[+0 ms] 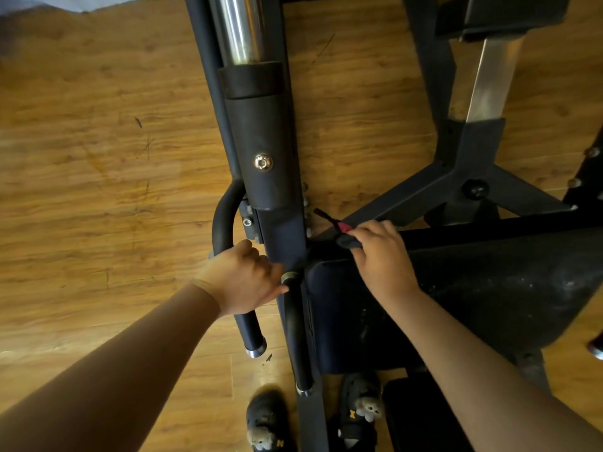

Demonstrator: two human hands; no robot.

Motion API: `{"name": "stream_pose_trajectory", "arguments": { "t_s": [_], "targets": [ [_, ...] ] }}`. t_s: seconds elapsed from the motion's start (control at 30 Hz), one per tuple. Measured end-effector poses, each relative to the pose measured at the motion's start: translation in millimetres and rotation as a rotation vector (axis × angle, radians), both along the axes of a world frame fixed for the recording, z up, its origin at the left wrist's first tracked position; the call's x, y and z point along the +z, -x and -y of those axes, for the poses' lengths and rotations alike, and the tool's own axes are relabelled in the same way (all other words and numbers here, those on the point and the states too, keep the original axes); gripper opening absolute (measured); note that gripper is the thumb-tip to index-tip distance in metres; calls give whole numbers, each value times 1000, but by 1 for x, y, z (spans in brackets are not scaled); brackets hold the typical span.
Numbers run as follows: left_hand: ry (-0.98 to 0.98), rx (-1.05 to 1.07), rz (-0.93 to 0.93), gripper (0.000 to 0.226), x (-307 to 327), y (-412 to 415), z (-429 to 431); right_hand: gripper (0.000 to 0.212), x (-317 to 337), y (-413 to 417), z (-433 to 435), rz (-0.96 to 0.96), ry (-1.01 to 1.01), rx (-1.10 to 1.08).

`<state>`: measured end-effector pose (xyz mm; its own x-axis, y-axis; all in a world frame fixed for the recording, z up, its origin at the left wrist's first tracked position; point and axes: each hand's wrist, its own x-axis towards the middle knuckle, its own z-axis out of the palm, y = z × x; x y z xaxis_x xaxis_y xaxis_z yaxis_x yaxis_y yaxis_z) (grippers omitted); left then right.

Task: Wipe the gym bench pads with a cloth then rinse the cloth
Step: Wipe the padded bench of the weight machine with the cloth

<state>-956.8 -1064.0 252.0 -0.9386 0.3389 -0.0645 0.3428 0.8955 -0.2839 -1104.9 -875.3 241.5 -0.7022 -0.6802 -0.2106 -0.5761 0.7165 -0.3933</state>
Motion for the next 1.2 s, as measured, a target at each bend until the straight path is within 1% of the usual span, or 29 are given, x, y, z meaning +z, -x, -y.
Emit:
{"name": "stream_pose_trajectory", "arguments": {
  "t_s": [0.07, 0.1, 0.2, 0.27, 0.4, 0.5, 0.6, 0.67, 0.73, 0.83, 0.9, 0.97, 1.03, 1.1, 1.13, 1.2],
  "targets": [
    [7, -9, -5, 50, 0, 0, 1, 31, 3, -6, 4, -8, 5, -93],
    [10, -11, -7, 50, 0, 1, 0, 31, 4, -15, 11, 6, 16, -87],
    [30, -3, -21, 51, 0, 0, 0, 32, 5, -44, 34, 71, 55, 100],
    [29, -6, -20, 51, -2, 0, 1, 33, 3, -37, 32, 70, 74, 158],
    [33, -1, -34, 50, -2, 0, 0, 33, 2, -2, 1, -11, -40, 3],
    [24, -1, -31, 51, -3, -1, 0, 34, 7, -14, 12, 13, -53, -36],
    [31, 7, -37, 52, -3, -1, 0, 37, 9, -37, 40, 83, -49, 100],
    [37, 9, -40, 53, -3, -1, -1, 39, 7, -38, 45, 80, -65, 172],
    [40, 3, -47, 56, -4, -1, 0, 41, 7, -24, 36, 52, -83, 190],
    [41, 6, -77, 62, -7, -2, 0, 39, 5, 5, 3, -40, -141, 70],
    [40, 21, -59, 58, -7, -2, -1, 35, 6, 23, -19, -93, -191, -36],
    [46, 41, -21, 56, -9, -3, 1, 34, 7, 24, -22, -71, -166, -98],
    [57, 88, 29, 53, -7, -2, -1, 35, 9, 10, -8, -2, -102, -68],
    [42, 203, 41, 46, 1, 3, -10, 39, 8, -8, 7, 52, -50, 20],
    [-7, 295, 32, 45, 7, 8, -17, 40, 7, -12, 11, 70, -35, 50],
    [-176, 486, -7, 41, 13, 22, -31, 41, 4, -3, 7, 82, -31, 79]
  ]
}}
